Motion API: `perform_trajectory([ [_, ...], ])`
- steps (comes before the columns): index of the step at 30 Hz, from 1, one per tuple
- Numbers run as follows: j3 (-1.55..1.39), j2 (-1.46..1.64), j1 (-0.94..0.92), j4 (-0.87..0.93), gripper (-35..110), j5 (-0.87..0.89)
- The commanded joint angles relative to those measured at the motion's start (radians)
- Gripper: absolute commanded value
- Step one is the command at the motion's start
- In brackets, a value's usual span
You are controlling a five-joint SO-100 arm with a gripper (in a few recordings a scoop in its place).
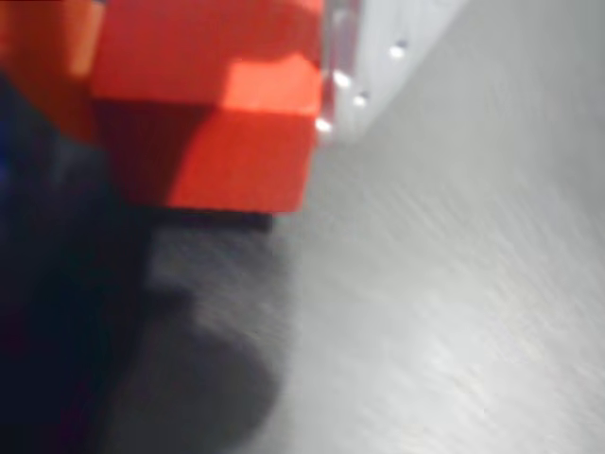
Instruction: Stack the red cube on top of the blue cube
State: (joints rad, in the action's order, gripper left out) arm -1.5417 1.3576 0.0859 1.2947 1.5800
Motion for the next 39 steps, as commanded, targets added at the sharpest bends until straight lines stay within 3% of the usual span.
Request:
perform_trajectory([
  [1,0.143,0.051,-0.052,0.137,0,-0.037],
  [9,0.304,0.052,-0.144,0.287,0,-0.040],
  [39,0.206,-0.002,-0.192,0.146,0,0.015],
])
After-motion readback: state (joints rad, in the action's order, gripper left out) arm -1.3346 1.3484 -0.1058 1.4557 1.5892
